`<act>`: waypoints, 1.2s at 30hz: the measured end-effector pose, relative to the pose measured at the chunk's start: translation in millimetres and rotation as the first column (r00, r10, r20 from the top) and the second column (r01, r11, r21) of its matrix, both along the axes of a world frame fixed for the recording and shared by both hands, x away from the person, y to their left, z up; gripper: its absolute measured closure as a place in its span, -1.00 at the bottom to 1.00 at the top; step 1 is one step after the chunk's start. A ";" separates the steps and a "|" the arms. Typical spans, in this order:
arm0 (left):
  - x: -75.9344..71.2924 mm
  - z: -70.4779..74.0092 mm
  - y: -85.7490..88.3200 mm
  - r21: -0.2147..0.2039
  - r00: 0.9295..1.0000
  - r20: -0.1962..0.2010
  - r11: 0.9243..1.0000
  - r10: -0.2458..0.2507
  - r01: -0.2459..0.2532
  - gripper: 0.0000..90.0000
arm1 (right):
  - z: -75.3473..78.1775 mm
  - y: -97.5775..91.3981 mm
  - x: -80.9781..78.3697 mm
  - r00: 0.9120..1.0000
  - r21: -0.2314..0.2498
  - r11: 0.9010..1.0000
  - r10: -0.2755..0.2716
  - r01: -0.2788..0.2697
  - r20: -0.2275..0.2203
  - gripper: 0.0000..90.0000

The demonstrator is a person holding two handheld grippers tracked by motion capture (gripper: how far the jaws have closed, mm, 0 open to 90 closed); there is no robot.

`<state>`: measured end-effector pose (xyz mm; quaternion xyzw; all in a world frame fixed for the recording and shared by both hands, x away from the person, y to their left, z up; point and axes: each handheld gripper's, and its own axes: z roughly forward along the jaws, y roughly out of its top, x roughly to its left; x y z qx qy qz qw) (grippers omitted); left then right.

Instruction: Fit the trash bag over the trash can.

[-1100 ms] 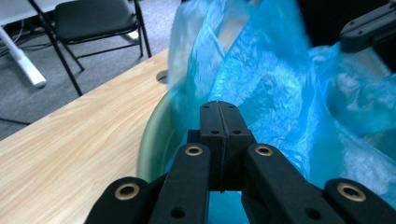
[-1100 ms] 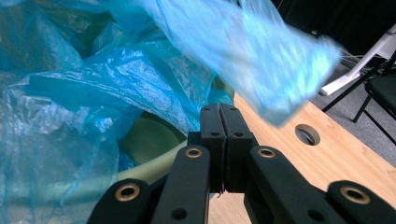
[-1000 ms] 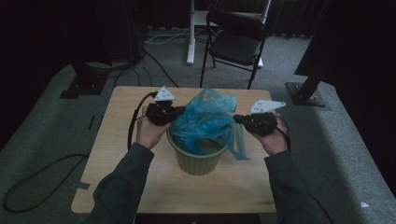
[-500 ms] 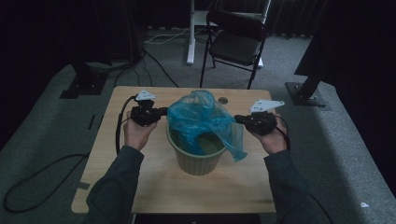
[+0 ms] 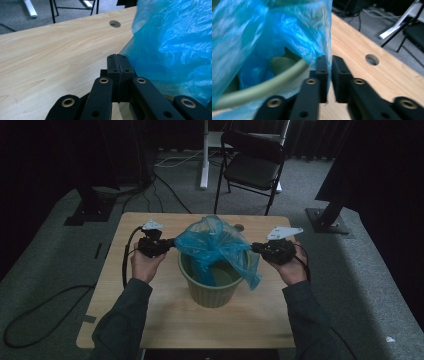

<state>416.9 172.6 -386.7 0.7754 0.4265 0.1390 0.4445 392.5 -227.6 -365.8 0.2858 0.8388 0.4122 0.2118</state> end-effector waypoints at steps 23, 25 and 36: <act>-18.5 20.7 11.7 -0.057 0.995 0.092 0.997 -0.037 0.043 0.43 | 12.3 19.0 -5.4 0.998 -0.009 0.998 0.065 -0.065 0.000 0.95; -20.6 23.6 15.2 -0.071 0.994 0.104 0.996 -0.040 0.048 0.39 | 12.9 18.8 -6.0 0.998 -0.012 0.998 0.064 -0.064 0.001 0.98; -17.0 46.9 8.6 -0.123 0.984 0.168 0.989 -0.056 0.077 0.25 | 10.8 22.4 -6.2 0.997 -0.019 0.997 0.072 -0.072 0.002 1.00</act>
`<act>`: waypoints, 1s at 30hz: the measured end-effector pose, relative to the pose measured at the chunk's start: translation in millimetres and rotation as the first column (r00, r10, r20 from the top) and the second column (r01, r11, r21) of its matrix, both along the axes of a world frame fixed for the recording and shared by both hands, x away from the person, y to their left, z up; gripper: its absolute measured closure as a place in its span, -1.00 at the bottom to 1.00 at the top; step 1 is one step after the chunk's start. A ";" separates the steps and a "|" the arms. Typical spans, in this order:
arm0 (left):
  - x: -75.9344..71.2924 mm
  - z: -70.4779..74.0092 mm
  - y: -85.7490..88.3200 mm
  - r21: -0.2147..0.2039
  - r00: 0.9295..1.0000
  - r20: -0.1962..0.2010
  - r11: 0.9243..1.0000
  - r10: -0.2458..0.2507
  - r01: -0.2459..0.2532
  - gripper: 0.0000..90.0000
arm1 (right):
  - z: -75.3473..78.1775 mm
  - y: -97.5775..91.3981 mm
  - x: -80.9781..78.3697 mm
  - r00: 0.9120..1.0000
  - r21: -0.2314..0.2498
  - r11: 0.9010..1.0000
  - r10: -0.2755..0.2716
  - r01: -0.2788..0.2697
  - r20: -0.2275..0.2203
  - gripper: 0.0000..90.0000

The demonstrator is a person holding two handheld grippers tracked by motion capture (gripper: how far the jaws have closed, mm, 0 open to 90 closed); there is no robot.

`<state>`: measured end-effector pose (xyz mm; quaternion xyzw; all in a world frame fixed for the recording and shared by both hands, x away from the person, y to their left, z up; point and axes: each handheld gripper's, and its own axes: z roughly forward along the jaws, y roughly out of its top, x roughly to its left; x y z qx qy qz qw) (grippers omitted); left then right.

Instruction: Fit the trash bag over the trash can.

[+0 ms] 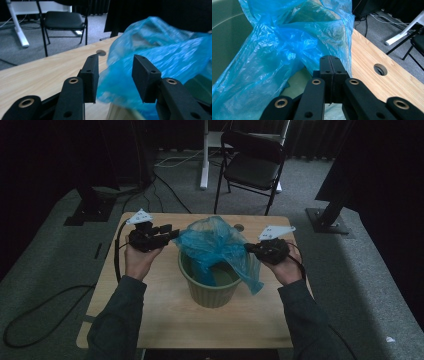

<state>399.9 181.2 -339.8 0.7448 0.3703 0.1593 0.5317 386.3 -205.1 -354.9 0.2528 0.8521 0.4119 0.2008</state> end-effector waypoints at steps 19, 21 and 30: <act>49.9 -3.7 -46.9 0.114 0.996 -0.067 0.992 0.056 -0.049 0.98 | -1.0 0.2 -1.7 1.000 -0.002 1.000 0.021 -0.021 0.002 0.99; 53.7 -6.2 -43.4 0.106 0.994 -0.083 0.993 0.068 -0.059 0.99 | -1.1 -1.5 -2.0 1.000 -0.003 1.000 0.021 -0.021 0.004 1.00; 66.1 -19.9 -26.3 0.079 0.979 -0.165 0.991 0.122 -0.110 0.99 | -2.5 -7.4 0.1 1.000 -0.004 1.000 0.001 -0.001 0.000 1.00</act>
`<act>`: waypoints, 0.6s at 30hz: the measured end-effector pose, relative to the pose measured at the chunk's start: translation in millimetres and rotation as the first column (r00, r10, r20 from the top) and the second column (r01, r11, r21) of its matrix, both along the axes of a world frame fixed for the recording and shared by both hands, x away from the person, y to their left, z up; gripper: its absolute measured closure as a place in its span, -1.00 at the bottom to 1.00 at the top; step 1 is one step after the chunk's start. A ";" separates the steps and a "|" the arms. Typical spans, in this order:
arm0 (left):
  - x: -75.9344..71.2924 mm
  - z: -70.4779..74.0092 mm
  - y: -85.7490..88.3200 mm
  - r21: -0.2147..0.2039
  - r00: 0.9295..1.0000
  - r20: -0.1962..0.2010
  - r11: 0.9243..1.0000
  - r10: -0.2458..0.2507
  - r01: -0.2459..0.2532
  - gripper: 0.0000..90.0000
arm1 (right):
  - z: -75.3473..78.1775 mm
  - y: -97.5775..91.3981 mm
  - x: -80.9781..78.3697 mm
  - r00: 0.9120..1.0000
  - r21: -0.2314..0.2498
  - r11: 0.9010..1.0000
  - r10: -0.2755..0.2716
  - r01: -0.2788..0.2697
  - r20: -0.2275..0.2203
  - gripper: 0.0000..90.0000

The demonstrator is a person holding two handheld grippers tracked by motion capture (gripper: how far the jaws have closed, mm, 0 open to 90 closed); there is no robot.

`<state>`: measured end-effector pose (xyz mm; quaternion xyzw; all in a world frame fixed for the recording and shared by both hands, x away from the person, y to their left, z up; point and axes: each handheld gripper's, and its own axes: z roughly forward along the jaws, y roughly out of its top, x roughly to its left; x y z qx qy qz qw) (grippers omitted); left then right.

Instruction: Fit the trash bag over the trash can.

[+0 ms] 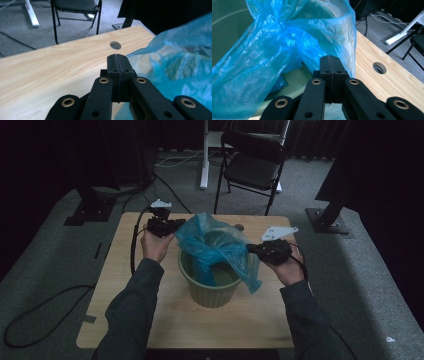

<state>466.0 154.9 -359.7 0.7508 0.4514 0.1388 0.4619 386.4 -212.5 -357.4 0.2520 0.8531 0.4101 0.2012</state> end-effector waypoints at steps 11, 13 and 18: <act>5.9 -34.4 12.1 -0.022 0.992 -0.122 1.000 0.012 -0.015 0.99 | -11.5 -6.5 4.9 0.999 0.004 1.000 -0.021 0.022 -0.030 1.00; 5.2 -39.8 13.2 -0.027 0.991 -0.136 1.000 0.000 -0.004 0.99 | -13.3 -7.1 5.1 0.999 0.006 1.000 -0.021 0.022 -0.034 1.00; 1.8 -55.9 12.6 -0.040 0.984 -0.174 0.999 -0.024 0.018 0.99 | -17.0 -9.4 5.0 0.999 0.010 1.000 -0.020 0.021 -0.045 1.00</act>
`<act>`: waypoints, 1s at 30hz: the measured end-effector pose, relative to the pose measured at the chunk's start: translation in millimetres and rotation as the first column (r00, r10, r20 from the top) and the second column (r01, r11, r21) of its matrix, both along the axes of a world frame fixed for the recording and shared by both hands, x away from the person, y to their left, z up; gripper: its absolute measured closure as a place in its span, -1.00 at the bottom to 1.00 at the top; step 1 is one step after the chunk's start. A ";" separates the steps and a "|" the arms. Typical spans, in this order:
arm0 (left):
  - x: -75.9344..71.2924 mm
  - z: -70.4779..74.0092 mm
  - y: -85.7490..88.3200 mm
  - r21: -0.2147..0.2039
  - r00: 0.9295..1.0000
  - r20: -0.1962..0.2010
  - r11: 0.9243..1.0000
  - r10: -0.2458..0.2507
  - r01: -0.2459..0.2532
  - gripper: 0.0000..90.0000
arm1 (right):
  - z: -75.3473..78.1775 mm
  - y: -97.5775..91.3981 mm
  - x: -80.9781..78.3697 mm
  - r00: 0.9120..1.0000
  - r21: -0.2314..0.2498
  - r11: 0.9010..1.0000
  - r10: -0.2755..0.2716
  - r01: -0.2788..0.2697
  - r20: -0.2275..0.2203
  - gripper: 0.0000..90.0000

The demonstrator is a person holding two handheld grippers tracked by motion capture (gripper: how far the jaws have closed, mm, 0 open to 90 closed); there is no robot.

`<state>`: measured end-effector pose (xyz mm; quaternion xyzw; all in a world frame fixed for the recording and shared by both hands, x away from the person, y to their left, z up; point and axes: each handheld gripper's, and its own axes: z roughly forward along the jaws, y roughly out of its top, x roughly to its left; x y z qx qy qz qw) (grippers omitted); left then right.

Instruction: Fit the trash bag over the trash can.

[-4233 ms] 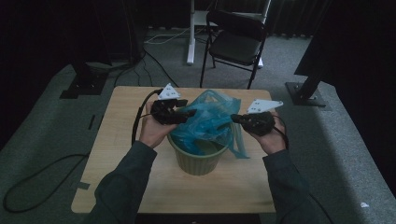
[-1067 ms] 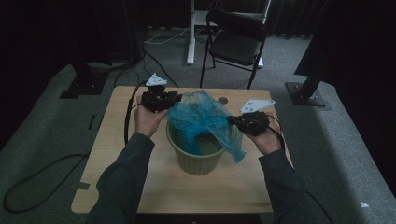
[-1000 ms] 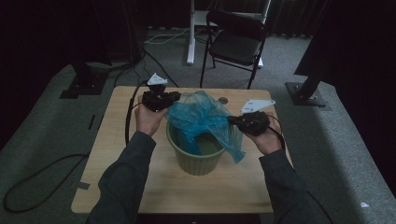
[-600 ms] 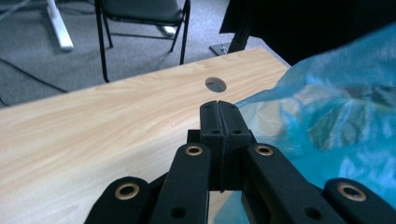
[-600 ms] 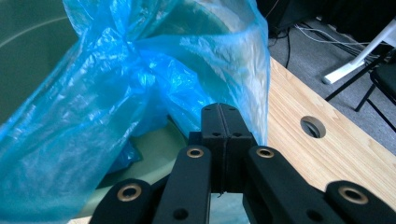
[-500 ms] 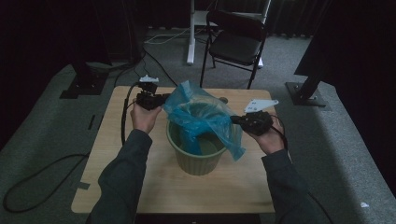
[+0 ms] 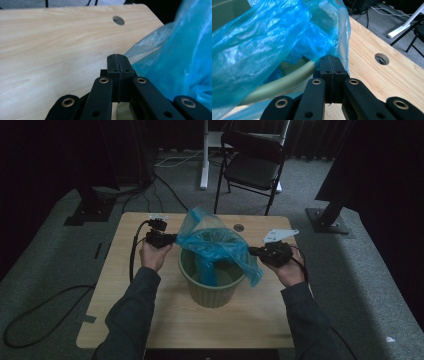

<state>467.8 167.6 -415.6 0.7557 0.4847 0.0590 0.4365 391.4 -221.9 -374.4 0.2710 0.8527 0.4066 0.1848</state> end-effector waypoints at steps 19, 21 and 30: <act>-32.0 -25.1 10.7 -0.077 0.998 -0.029 0.996 -0.049 0.046 0.96 | -19.7 -7.1 -3.4 0.997 -0.054 0.998 0.012 -0.016 -0.072 1.00; -35.7 -20.6 14.6 -0.082 0.999 -0.010 0.996 -0.043 0.042 0.85 | -17.3 -9.2 -4.2 0.998 -0.056 0.998 -0.003 0.000 -0.055 0.96; -53.2 0.4 34.7 -0.096 0.999 0.053 0.995 -0.010 0.015 0.52 | 10.3 -16.9 -13.5 0.999 -0.010 0.999 -0.039 0.039 0.023 0.58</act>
